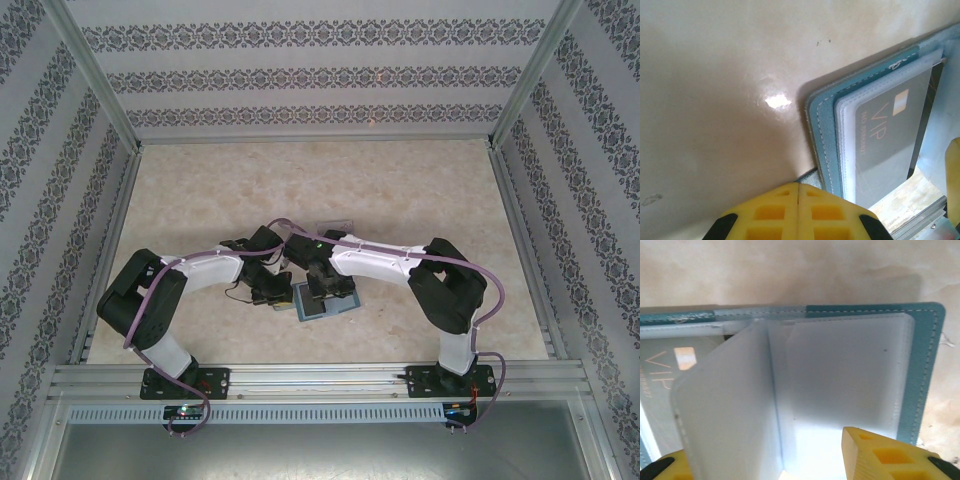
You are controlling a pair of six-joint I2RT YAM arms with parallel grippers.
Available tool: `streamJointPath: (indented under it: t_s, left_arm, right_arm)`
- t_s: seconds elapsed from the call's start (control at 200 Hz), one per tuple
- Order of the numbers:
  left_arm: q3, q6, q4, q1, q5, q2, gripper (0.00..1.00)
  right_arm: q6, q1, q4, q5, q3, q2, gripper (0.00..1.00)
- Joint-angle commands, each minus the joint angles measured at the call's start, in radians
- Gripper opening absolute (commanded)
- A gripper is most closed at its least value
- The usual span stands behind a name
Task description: Take the credit cards out of the card holder
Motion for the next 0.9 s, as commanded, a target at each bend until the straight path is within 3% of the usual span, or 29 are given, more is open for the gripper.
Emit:
streamJointPath:
  t_s: [0.0, 0.255, 0.47, 0.669, 0.894]
  left_arm:
    - [-0.025, 0.028, -0.058, 0.013, -0.033, -0.006, 0.0]
    - [-0.025, 0.025, -0.06, 0.012, -0.031, -0.009, 0.0]
    - [-0.026, 0.021, -0.062, 0.012, -0.031, -0.009, 0.0]
    - [-0.026, 0.02, -0.064, 0.013, -0.026, -0.013, 0.0]
    - [-0.026, 0.017, -0.063, 0.013, -0.022, -0.014, 0.0]
  right_arm:
    - [-0.019, 0.012, -0.049, 0.046, 0.013, -0.006, 0.45]
    - [-0.034, 0.005, -0.085, 0.084, 0.006, -0.002, 0.52]
    - [-0.049, 0.004, -0.151, 0.158, 0.019, 0.013, 0.52]
    - [-0.063, 0.007, -0.169, 0.18, 0.023, 0.016, 0.45]
    - [-0.074, 0.017, -0.142, 0.154, 0.033, 0.029, 0.27]
